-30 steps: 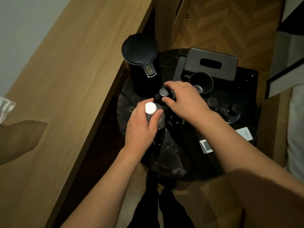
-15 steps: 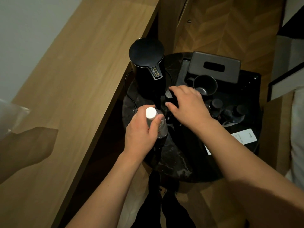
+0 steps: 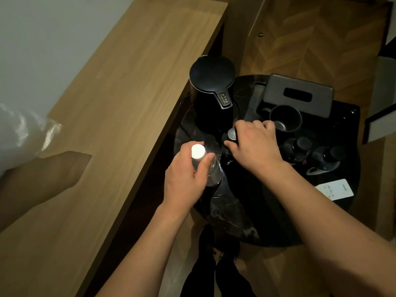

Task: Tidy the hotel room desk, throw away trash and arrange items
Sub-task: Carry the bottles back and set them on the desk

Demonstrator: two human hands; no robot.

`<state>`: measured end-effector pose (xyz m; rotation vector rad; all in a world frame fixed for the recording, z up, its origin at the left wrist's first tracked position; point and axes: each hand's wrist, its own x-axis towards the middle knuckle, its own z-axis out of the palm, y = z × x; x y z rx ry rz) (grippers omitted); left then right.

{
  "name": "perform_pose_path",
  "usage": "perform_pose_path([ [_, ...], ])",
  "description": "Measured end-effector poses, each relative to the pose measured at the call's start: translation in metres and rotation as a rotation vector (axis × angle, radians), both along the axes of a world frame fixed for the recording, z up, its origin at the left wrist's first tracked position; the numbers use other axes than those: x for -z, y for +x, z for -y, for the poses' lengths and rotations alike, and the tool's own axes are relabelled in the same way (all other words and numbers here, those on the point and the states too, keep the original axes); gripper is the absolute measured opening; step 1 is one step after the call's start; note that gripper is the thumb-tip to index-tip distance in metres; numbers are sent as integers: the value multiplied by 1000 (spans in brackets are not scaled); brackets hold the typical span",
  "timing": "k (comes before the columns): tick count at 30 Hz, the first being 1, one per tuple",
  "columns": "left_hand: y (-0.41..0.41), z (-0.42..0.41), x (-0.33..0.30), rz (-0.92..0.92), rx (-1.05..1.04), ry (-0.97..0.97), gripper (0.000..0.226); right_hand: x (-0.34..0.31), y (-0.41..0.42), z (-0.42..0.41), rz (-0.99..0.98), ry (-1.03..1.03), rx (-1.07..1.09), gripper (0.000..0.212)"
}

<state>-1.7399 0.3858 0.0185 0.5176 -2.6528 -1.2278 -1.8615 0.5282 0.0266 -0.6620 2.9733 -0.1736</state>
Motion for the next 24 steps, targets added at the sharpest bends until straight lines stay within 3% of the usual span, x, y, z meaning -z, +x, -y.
perform_pose_path([
  [5,8,20,-8,-22,-81,10,46,-20,16,10,56,-207,0,40],
  [15,34,41,-22,-19,-246,9,48,-37,45,30,68,-403,-167,34],
  [24,114,50,-52,-4,-602,-102,49,-66,91,85,217,-440,-557,34],
])
